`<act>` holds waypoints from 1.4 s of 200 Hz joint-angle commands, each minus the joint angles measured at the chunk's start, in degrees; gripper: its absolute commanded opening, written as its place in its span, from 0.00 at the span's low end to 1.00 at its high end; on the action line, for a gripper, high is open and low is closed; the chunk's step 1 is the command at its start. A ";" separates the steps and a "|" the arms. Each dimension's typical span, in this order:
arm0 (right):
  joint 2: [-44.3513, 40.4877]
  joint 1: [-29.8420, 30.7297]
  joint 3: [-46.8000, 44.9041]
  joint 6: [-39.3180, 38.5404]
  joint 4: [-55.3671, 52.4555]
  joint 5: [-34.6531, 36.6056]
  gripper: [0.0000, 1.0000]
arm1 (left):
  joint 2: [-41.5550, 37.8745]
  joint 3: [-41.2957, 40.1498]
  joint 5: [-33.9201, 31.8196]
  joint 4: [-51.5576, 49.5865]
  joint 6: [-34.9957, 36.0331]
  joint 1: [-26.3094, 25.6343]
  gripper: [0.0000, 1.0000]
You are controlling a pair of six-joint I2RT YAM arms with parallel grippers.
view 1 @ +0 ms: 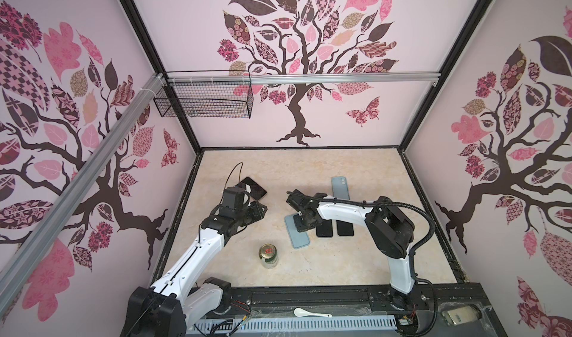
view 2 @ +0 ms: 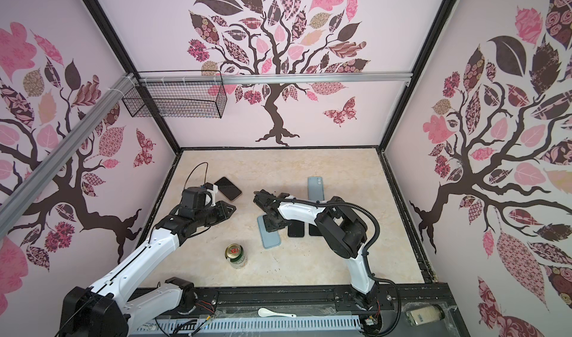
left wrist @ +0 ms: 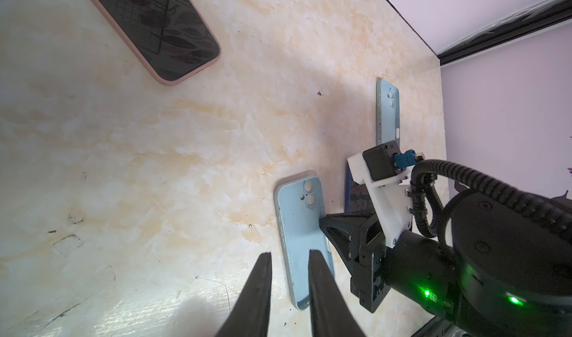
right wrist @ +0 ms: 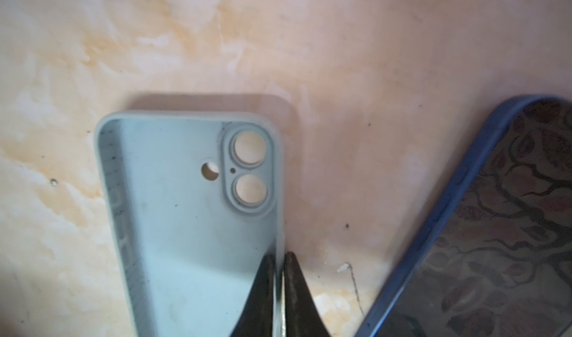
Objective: Take the phone out of the phone case
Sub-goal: Pick up the phone case from the center of the table, then place the phone case at the top-center of the table.
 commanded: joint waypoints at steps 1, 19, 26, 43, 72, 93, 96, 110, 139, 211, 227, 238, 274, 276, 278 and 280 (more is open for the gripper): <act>2.19 0.10 2.19 1.05 -2.41 -0.19 0.07 | -0.20 0.07 0.34 0.13 0.98 0.21 0.25; 1.56 0.00 3.84 1.42 -2.94 0.06 0.01 | 0.31 0.69 1.33 0.75 1.01 0.17 0.25; 1.23 0.04 4.76 1.25 -3.43 0.36 0.00 | 0.79 1.06 2.30 1.42 0.90 0.16 0.25; 0.18 -0.46 6.88 0.64 -4.31 0.81 0.00 | 2.57 2.41 3.91 1.99 1.63 0.22 0.26; -2.58 -4.04 8.77 0.07 -4.35 -0.69 0.00 | 6.93 6.51 3.34 1.62 3.05 -0.57 0.27; -3.73 -8.00 9.66 -1.62 -4.35 0.48 0.00 | 10.42 9.43 0.49 2.67 3.44 -3.94 0.28; -3.76 -8.61 9.92 -1.93 -4.57 0.55 0.00 | 11.12 9.86 -0.09 2.75 3.51 -4.63 0.28; -3.09 -11.88 11.65 -3.34 -5.96 0.80 0.00 | 14.33 11.85 -1.30 3.80 3.50 -7.34 0.28; 0.35 -18.90 17.27 -5.93 -9.55 1.18 0.00 | 21.80 15.76 -1.48 7.35 2.41 -10.19 0.28; 14.30 -26.30 34.83 -8.51 -17.61 3.55 0.00 | 36.47 26.89 -2.21 9.27 2.01 -13.60 0.29; 16.64 -26.42 36.90 -8.89 -18.53 3.74 0.00 | 37.36 27.52 -2.14 9.26 2.12 -13.66 0.29; 17.82 -26.40 37.81 -9.04 -18.99 3.75 0.00 | 37.56 27.80 -2.21 9.11 2.30 -13.72 0.29; 20.73 -26.49 39.86 -9.04 -19.97 3.45 0.00 | 37.82 28.06 -2.65 8.42 3.16 -13.66 0.29; 20.84 -26.49 39.95 -9.04 -19.99 3.46 0.00 | 37.85 28.09 -2.65 8.47 3.17 -13.70 0.29; 20.91 -26.49 40.02 -9.04 -19.98 3.46 0.00 | 37.82 28.06 -2.65 8.41 3.18 -13.73 0.29; 21.00 -26.49 40.06 -9.04 -19.97 3.44 0.00 | 37.81 28.00 -2.60 8.38 3.20 -13.72 0.29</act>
